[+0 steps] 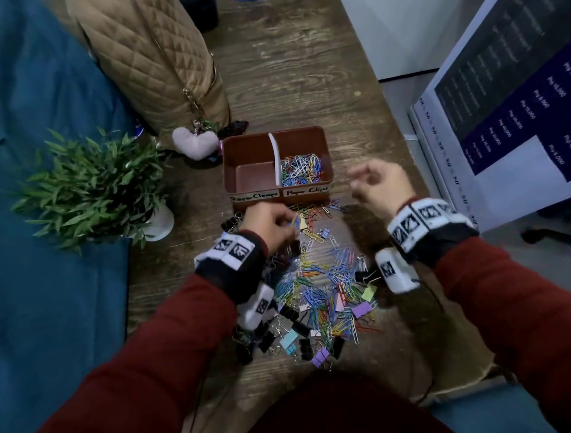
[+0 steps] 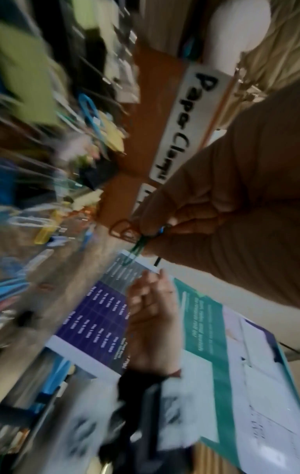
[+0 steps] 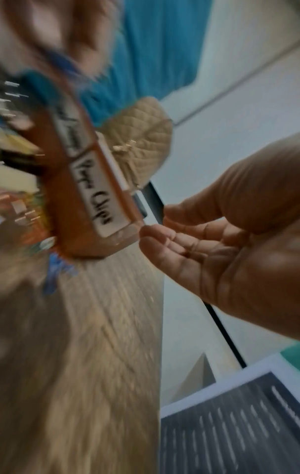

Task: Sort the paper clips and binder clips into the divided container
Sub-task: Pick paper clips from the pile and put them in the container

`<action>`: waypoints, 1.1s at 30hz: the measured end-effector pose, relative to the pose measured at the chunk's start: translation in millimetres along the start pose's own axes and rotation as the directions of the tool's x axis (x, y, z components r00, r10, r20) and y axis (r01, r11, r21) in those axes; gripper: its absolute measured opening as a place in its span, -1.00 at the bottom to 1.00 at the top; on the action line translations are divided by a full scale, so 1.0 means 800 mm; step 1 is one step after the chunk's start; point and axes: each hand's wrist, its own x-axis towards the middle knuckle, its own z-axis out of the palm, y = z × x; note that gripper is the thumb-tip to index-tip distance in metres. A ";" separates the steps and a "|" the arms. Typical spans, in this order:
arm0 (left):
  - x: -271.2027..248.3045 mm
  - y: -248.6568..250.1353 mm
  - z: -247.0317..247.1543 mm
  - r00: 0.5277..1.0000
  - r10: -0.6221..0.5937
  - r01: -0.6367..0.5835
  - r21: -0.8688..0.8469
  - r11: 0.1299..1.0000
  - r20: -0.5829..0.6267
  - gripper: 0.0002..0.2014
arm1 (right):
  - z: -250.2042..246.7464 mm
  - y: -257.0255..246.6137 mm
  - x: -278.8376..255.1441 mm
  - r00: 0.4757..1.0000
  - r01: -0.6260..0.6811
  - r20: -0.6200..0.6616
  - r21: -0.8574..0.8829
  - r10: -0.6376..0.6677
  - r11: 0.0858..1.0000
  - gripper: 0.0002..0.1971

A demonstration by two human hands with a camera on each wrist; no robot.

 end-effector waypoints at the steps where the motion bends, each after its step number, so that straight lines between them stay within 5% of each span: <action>1: 0.005 0.010 -0.008 1.000 0.007 -0.008 -0.053 0.999 -0.015 -0.89 | 0.000 0.016 -0.012 0.998 0.028 0.058 -0.119 -0.021 0.993 -0.76; 3: 0.018 0.030 -0.025 0.999 0.002 -0.008 -0.152 0.988 -0.038 -0.88 | 0.006 0.039 -0.038 0.970 0.078 0.245 -0.332 0.006 0.940 -0.77; 6: 0.047 0.060 -0.049 0.989 0.066 -0.090 -0.188 0.978 -0.130 -0.87 | 0.024 0.068 -0.059 0.890 0.321 0.457 -0.609 -0.010 0.725 -0.70; 12: 0.103 0.092 -0.077 0.926 0.165 -0.214 -0.111 0.971 -0.339 -0.84 | 0.048 0.082 -0.068 0.843 0.438 0.536 -0.722 0.034 0.536 -0.59; 17: 0.085 0.071 -0.060 0.955 0.150 -0.120 0.131 0.984 -0.255 -0.59 | 0.057 0.071 -0.084 0.813 0.505 0.579 -0.649 -0.061 0.569 -0.68; 20: 0.034 0.039 -0.032 0.982 0.137 -0.097 0.277 0.956 -0.129 -0.80 | 0.059 0.065 -0.113 0.751 0.628 0.620 -0.565 -0.228 0.536 -0.69; 26: -0.073 -0.039 0.042 0.967 -0.166 0.079 0.394 0.916 0.192 -0.85 | 0.056 0.087 -0.148 0.721 0.678 0.673 -0.635 -0.166 0.370 -0.41; 30: -0.099 -0.064 0.068 0.959 -0.180 0.039 0.526 0.850 0.220 -0.64 | 0.060 0.088 -0.151 0.736 0.642 0.655 -0.594 -0.171 0.485 -0.57; 33: -0.102 -0.070 0.072 0.972 -0.150 0.038 0.513 0.858 0.180 -0.69 | 0.061 0.091 -0.152 0.778 0.567 0.613 -0.592 -0.138 0.573 -0.69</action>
